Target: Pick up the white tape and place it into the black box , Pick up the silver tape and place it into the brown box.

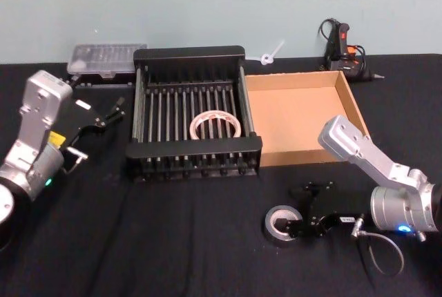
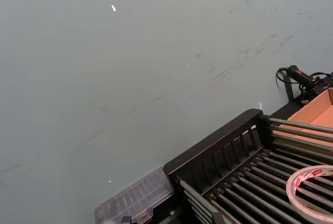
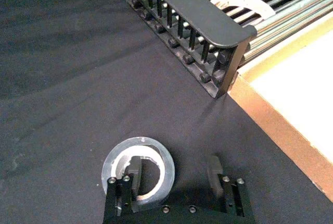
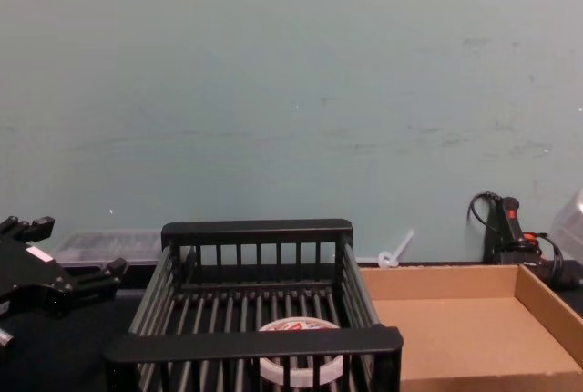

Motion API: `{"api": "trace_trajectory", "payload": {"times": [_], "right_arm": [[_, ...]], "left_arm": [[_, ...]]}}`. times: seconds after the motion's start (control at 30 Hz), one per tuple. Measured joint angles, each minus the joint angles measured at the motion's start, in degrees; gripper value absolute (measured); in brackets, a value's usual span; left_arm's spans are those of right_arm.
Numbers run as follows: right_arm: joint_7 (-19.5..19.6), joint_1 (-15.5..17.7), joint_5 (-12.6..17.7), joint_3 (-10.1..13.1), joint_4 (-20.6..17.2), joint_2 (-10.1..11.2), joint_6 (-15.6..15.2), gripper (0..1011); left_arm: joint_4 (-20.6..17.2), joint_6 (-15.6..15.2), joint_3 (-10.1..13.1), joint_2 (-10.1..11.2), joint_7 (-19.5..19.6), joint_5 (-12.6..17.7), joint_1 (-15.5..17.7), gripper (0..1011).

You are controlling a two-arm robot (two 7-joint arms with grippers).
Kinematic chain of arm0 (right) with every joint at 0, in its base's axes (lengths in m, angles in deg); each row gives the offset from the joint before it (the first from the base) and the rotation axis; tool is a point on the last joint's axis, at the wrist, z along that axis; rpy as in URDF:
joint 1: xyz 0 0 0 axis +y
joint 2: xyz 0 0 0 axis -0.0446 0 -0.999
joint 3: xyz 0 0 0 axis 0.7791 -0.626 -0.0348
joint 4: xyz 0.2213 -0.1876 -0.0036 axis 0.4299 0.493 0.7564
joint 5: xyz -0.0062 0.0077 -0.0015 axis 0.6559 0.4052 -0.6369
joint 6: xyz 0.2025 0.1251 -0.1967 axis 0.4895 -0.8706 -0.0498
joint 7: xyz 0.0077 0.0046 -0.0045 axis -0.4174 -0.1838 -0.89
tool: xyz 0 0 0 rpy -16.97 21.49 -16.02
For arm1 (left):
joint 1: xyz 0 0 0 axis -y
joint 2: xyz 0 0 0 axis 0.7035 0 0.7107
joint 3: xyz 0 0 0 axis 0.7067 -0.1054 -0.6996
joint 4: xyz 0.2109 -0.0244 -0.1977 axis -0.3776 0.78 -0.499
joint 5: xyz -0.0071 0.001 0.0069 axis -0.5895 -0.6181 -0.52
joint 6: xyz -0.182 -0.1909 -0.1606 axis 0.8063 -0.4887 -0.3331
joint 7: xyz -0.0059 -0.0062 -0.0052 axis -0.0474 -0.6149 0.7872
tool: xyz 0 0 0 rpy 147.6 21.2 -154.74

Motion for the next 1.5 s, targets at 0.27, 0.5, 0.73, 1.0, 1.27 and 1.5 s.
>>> {"api": "trace_trajectory", "payload": {"times": [0.27,0.5,0.73,1.0,1.27,1.5], "right_arm": [[0.05,0.00,-0.03,0.00,-0.01,0.00,-0.01,605],[0.05,0.00,-0.05,0.00,-0.01,0.00,0.00,386],[0.05,0.00,-0.03,0.00,-0.01,0.00,0.01,186],[0.04,0.00,-0.03,0.00,-0.01,0.00,0.01,177],[-0.07,0.03,-0.03,0.00,-0.01,0.02,0.25,177],[0.22,0.57,0.63,1.23,-0.81,0.20,1.72,177]], "left_arm": [[0.00,0.00,0.00,0.00,0.00,0.00,0.00,1001],[0.00,0.00,0.00,0.00,0.00,0.00,0.00,1001],[0.00,0.00,0.00,0.00,0.00,0.00,0.00,1001],[0.00,0.00,0.00,0.00,0.00,0.00,0.00,1001],[0.00,0.00,0.00,0.00,0.00,0.00,0.00,1001],[0.00,0.00,0.00,0.00,0.00,0.00,0.00,1001]]}}
